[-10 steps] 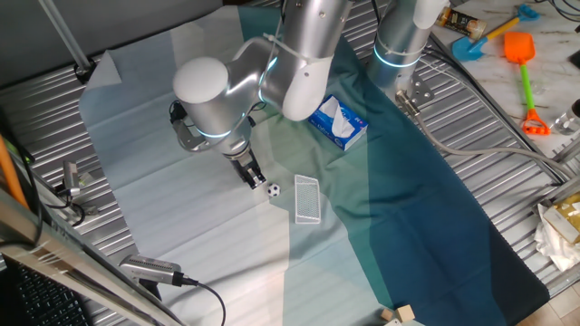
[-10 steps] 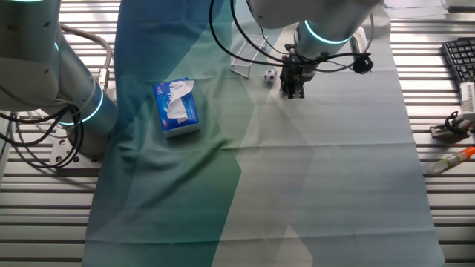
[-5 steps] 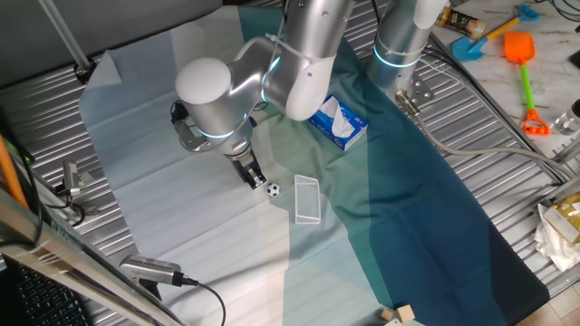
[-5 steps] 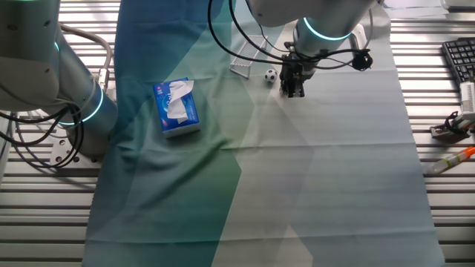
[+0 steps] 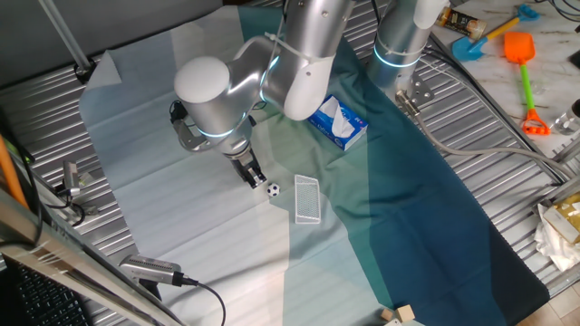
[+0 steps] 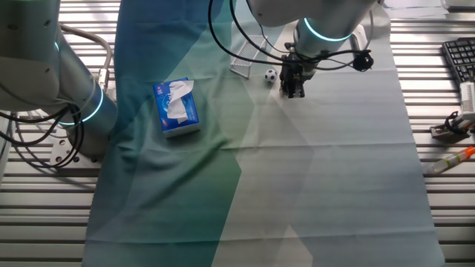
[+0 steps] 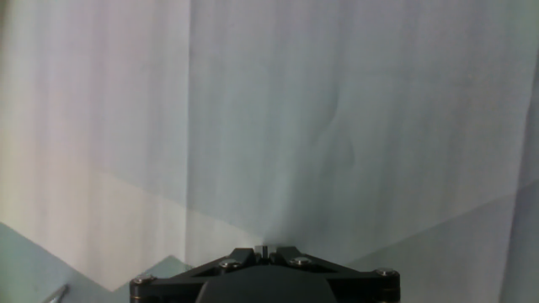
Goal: Push the soccer ball into the goal
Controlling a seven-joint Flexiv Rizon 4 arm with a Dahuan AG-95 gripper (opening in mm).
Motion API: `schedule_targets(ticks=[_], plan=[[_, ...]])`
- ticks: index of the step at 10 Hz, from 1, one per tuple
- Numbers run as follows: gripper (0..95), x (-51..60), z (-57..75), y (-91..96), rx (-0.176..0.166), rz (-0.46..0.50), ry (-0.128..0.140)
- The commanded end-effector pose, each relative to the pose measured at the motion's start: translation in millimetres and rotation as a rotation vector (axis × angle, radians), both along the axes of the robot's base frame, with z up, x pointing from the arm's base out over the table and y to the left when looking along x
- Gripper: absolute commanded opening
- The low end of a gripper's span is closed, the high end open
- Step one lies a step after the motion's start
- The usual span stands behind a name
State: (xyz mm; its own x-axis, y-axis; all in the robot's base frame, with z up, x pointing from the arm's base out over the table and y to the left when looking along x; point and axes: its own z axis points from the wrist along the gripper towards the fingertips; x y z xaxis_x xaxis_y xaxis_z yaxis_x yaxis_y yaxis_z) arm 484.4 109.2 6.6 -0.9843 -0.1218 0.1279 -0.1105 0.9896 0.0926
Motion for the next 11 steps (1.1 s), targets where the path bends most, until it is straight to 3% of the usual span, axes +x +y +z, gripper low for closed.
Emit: schedule_targets(ticks=[1, 7, 11], plan=[[0.0, -0.7, 1.4, -0.6, -0.006, 0.014, 0.0], [0.0, -0.7, 1.4, -0.6, 0.003, 0.115, 0.019], [0.0, -0.7, 1.4, -0.6, 0.013, 0.125, 0.035]])
